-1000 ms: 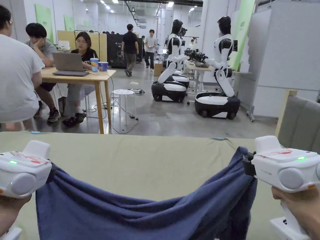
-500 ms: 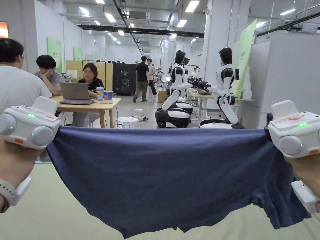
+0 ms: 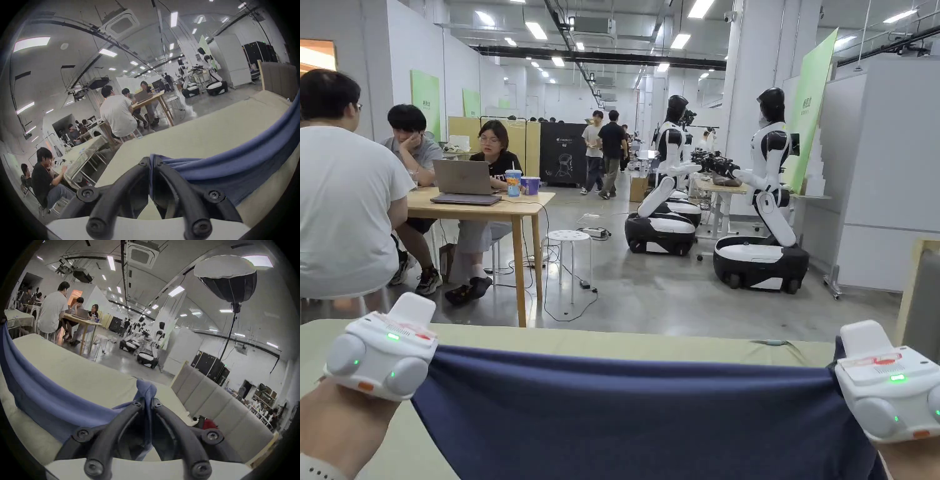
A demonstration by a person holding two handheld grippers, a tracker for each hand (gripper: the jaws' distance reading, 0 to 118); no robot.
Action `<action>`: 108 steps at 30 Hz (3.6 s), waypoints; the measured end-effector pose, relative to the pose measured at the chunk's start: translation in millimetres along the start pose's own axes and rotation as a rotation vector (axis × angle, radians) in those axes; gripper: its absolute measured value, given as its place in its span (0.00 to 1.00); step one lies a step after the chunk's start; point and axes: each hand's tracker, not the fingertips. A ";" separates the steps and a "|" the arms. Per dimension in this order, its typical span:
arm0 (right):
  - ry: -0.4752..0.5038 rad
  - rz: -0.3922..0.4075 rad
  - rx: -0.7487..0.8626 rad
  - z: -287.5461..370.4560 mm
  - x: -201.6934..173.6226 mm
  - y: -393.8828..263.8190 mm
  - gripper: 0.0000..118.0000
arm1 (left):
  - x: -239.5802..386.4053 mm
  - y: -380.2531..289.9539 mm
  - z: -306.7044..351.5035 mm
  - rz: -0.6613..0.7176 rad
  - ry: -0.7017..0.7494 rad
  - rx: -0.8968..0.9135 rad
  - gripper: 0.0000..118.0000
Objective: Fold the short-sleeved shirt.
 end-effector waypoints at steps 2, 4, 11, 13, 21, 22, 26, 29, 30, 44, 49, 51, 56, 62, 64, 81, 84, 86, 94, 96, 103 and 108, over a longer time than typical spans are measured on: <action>0.009 0.014 -0.001 6.9 1.5 -11.3 0.05 | -0.9 -12.3 8.5 -0.011 -0.012 0.002 0.01; 0.028 0.015 -0.016 18.4 5.4 -24.3 0.05 | -6.6 -24.3 24.4 0.020 -0.046 0.003 0.01; 0.129 0.021 -0.142 90.9 3.1 -120.4 0.05 | -22.8 -127.1 104.7 0.174 -0.219 -0.124 0.01; 0.183 0.043 -0.216 106.7 -3.1 -162.3 0.06 | -18.2 -171.6 123.9 0.166 -0.239 -0.191 0.01; 0.280 -0.045 -0.426 148.1 -27.2 -268.4 0.06 | -4.6 -299.3 155.9 0.245 -0.318 -0.401 0.03; 0.291 -0.061 -0.409 152.1 -25.9 -265.5 0.11 | -7.0 -297.5 160.9 0.265 -0.313 -0.375 0.12; 0.276 -0.080 -0.260 185.0 -29.2 -217.2 0.85 | -7.0 -255.1 188.8 0.207 -0.289 -0.239 0.85; 0.353 -0.172 -0.127 213.6 -50.9 -171.8 0.87 | 14.5 -209.7 212.8 0.245 -0.344 -0.129 0.85; 0.389 -0.200 -0.094 222.1 -59.6 -160.6 0.88 | 23.5 -198.1 218.4 0.253 -0.364 -0.099 0.85; 0.486 -0.189 0.091 266.4 -141.2 -115.7 0.00 | 42.6 -176.7 227.2 0.214 -0.413 -0.049 0.00; 0.513 -0.191 0.071 258.9 -154.8 -120.3 0.00 | -9.0 -216.3 151.9 0.333 -0.558 -0.482 0.00; 0.535 -0.182 0.057 256.9 -161.4 -123.0 0.00 | -16.9 -234.5 138.9 0.306 -0.495 -0.493 0.00; 0.559 -0.158 0.032 248.8 -173.5 -129.8 0.00 | -29.4 -264.9 119.8 0.353 -0.444 -0.537 0.40; 0.561 -0.156 0.008 242.8 -175.4 -135.6 0.00 | -9.2 -285.4 97.2 0.348 -0.437 -0.597 0.81; 0.557 -0.156 -0.001 240.1 -175.1 -138.7 0.00 | -0.6 -293.3 90.1 0.324 -0.438 -0.626 0.67; 0.427 -0.043 -0.224 104.0 -122.6 -156.1 0.00 | -5.5 -243.7 177.8 0.295 -0.464 -0.349 0.00; 0.411 -0.027 -0.327 39.1 -118.4 -156.0 0.00 | -0.3 -245.7 177.5 0.304 -0.448 -0.345 0.00; 0.434 -0.042 -0.346 0.6 -120.2 -155.1 0.05 | 0.6 -250.1 174.0 0.319 -0.452 -0.359 0.00; 0.539 -0.109 -0.435 -82.8 -158.9 -161.0 0.94 | 7.1 -257.1 159.8 0.312 -0.434 -0.425 0.00; 0.550 -0.123 -0.488 -89.4 -168.3 -167.6 0.80 | 7.7 -258.2 153.5 0.312 -0.432 -0.436 0.00; 0.572 -0.203 -0.490 -45.9 -164.9 -165.2 0.02 | 10.4 -255.2 146.0 0.329 -0.425 -0.430 0.00; 0.515 -0.127 -0.303 16.1 -137.7 -128.5 0.02 | 8.9 -240.1 142.9 0.327 -0.419 -0.372 0.00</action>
